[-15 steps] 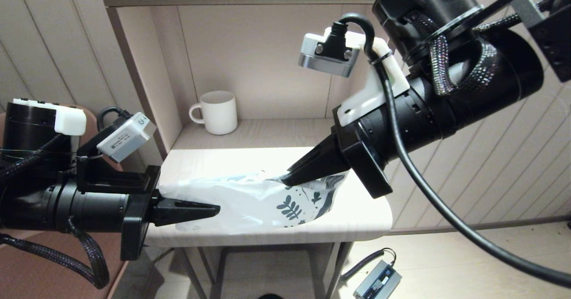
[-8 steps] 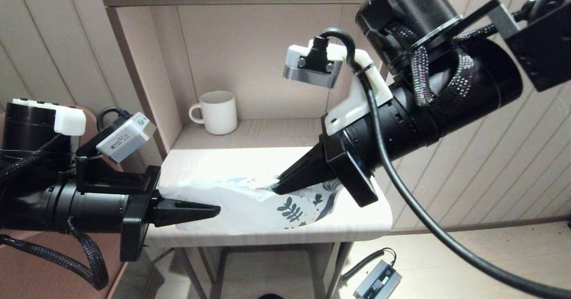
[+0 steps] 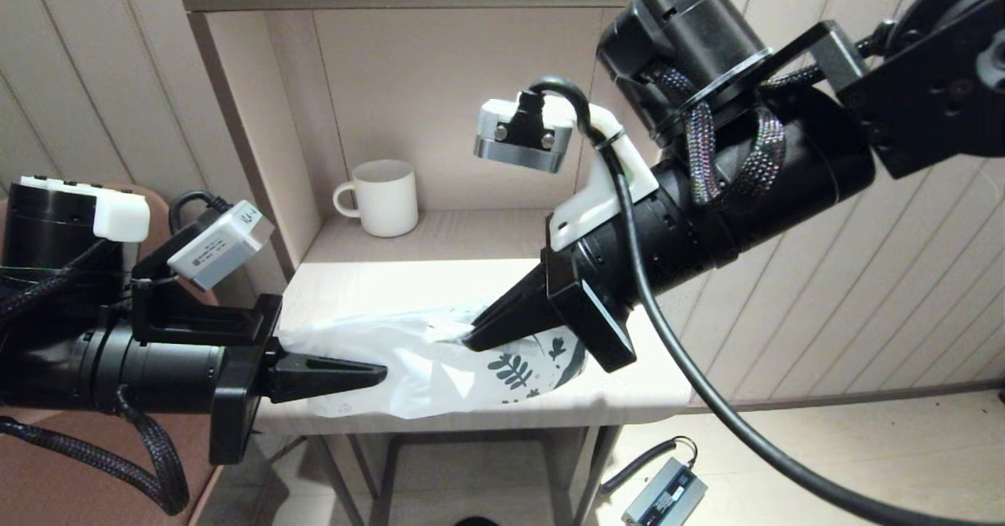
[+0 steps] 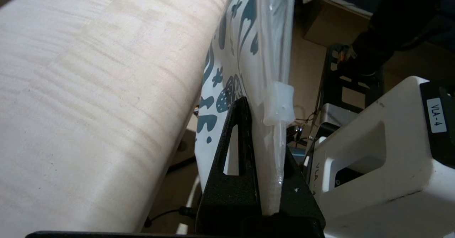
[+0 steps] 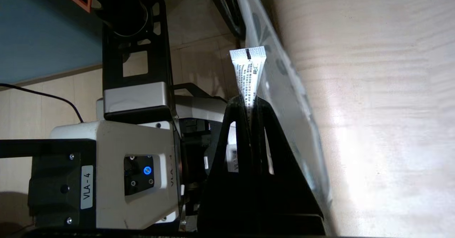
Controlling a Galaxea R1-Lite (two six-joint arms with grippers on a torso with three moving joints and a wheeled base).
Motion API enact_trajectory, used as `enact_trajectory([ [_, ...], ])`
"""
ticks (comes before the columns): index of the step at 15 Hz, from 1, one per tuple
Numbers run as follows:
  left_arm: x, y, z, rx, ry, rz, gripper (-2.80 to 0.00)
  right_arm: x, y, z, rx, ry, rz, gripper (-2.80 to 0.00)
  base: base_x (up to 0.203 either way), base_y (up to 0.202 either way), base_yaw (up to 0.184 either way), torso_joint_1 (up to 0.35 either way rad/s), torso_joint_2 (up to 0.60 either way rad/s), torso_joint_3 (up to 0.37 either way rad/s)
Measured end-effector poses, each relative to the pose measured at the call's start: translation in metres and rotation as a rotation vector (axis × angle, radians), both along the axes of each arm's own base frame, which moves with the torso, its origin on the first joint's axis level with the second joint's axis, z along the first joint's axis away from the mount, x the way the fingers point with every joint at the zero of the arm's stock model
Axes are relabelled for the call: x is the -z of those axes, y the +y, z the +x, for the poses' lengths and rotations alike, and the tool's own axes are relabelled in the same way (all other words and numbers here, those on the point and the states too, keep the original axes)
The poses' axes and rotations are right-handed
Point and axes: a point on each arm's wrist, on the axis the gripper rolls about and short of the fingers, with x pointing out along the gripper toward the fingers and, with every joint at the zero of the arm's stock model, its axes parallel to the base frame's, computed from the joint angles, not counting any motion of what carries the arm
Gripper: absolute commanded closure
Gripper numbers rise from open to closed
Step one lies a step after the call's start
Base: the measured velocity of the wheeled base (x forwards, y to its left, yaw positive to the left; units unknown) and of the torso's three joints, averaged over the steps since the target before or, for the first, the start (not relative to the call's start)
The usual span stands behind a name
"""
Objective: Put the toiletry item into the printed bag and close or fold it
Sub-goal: Place the toothpaste in the storage bag
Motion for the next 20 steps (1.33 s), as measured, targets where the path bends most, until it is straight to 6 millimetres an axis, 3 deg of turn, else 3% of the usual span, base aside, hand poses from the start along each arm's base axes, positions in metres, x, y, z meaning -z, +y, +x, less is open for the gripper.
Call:
enact_trajectory([
  [6,0.004,0.001,-0.001,0.017,-0.083,0.033,0.00,-0.023,-0.014,-0.015,0.004,-0.070,0.065,0.00,0.000,0.000,0.000,0.000,0.00,0.000],
  [12,0.007,-0.004,-0.003,-0.067,-0.286,0.068,0.00,-0.017,-0.008,-0.014,-0.006,-0.051,0.045,0.00,0.000,0.000,0.000,0.000,0.00,0.000],
  [20,0.010,-0.007,-0.006,-0.064,-0.298,0.069,0.00,-0.001,0.005,-0.009,-0.025,-0.006,0.001,0.00,0.000,0.000,0.000,0.000,0.00,0.000],
])
